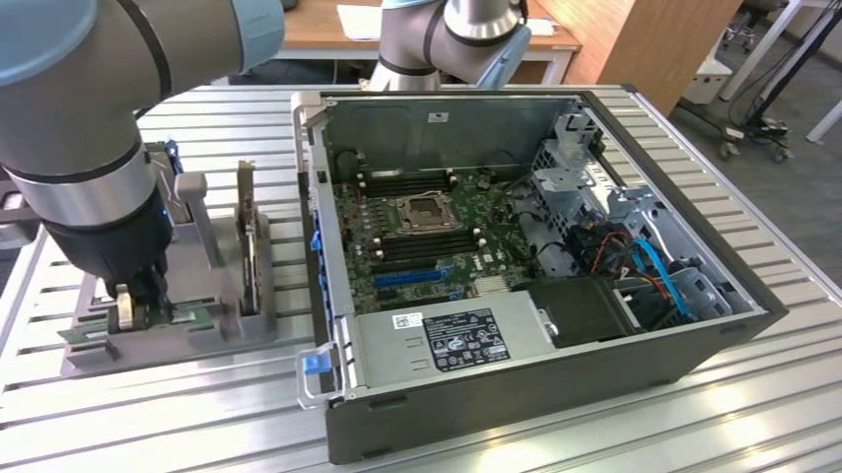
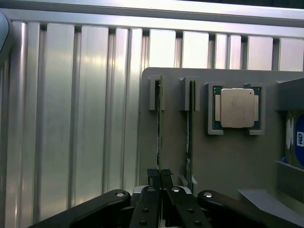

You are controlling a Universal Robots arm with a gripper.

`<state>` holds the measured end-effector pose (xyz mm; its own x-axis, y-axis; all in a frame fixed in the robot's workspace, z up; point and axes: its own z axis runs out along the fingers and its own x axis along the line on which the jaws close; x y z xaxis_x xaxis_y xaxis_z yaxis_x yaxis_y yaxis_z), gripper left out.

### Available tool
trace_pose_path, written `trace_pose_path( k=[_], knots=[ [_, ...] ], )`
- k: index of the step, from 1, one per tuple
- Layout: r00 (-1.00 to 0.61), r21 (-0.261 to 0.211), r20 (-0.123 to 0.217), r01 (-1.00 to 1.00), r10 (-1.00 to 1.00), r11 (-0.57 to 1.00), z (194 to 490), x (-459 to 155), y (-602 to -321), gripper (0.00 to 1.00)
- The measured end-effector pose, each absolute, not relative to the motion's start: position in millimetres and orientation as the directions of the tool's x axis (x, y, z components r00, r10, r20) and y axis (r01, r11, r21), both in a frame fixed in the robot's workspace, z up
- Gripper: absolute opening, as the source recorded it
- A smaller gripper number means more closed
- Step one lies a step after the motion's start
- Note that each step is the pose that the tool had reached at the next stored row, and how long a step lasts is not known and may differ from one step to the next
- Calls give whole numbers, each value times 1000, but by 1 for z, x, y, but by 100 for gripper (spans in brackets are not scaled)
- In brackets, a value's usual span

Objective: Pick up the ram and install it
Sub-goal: 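Pick up the ram and move it above insertion slot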

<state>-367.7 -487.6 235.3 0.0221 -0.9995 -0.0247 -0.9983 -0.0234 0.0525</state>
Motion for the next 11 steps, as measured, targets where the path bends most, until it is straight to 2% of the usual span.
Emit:
trace_pose_path(
  k=[11],
  knots=[
    [20, 52, -24, -998, -1000, -21, 271, -368, -488, 11]
  ],
)
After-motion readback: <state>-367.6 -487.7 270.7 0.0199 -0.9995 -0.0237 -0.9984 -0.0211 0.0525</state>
